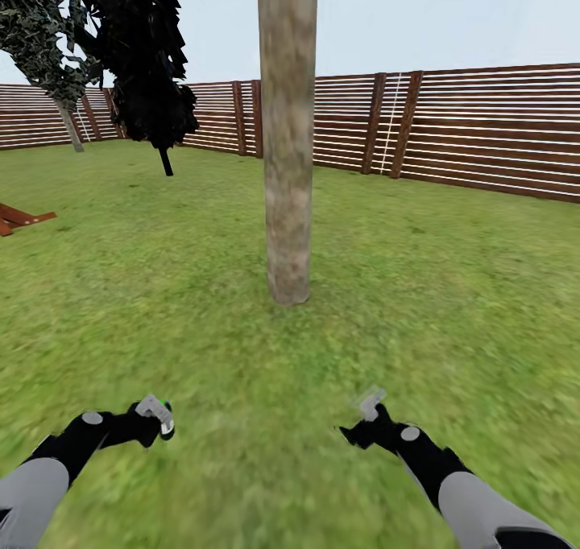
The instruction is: In the garden, pick up the pesticide atomizer on the floor and spray pesticide onto both trees until each tree trunk is fully covered.
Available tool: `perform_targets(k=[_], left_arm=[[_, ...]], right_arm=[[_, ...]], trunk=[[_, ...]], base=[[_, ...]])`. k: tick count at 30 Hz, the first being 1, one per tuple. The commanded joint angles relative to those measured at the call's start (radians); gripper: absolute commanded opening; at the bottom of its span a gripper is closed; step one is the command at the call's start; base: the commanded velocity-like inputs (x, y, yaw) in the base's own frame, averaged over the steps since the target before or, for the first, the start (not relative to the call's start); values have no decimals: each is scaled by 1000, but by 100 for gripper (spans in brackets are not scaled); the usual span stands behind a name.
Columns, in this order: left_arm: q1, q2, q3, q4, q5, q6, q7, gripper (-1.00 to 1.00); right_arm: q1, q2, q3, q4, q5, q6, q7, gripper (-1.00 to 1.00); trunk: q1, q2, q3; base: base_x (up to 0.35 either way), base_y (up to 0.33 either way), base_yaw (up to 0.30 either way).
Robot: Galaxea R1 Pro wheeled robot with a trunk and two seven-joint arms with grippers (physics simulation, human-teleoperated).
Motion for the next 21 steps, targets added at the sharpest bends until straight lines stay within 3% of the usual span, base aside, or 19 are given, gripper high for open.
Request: perform_targets(k=[1,4,5,7,9,11,15,21], left_arm=[[0,-1,24,26,20,-4,16,-100],[0,-18,48,93,42,-5,56,-100],[0,-22,60,101,51,-2,97,-100],[0,-28,91,116,98,1,219,-100],[0,-40,101,150,139,0,353,-100],[9,-54,105,182,158,-6,436,-100],[32,-96,105,181,165,-12,455,-100],[35,-103,108,174,165,-12,460,-100]], right_arm=[[0,-4,-13,28,-5,-13,-80,100],[21,-1,-26,102,-19,-100,-376,100],[35,2,-27,128,-44,-142,-475,100],[65,6,-27,175,-146,-242,-620,100],[96,7,-26,206,-224,-297,-667,100],[149,8,-26,216,-249,-344,-682,100],[175,8,-26,219,-254,-376,-686,100],[212,6,-25,257,-251,-378,-684,100]], trunk=[[0,0,0],[0,0,0],[0,0,0],[0,0,0],[0,0,0],[0,0,0],[0,0,0],[0,0,0]], base=[[0,0,0],[0,0,0],[0,0,0],[0,0,0],[0,0,0],[0,0,0],[21,-5,0],[233,-156,0]])
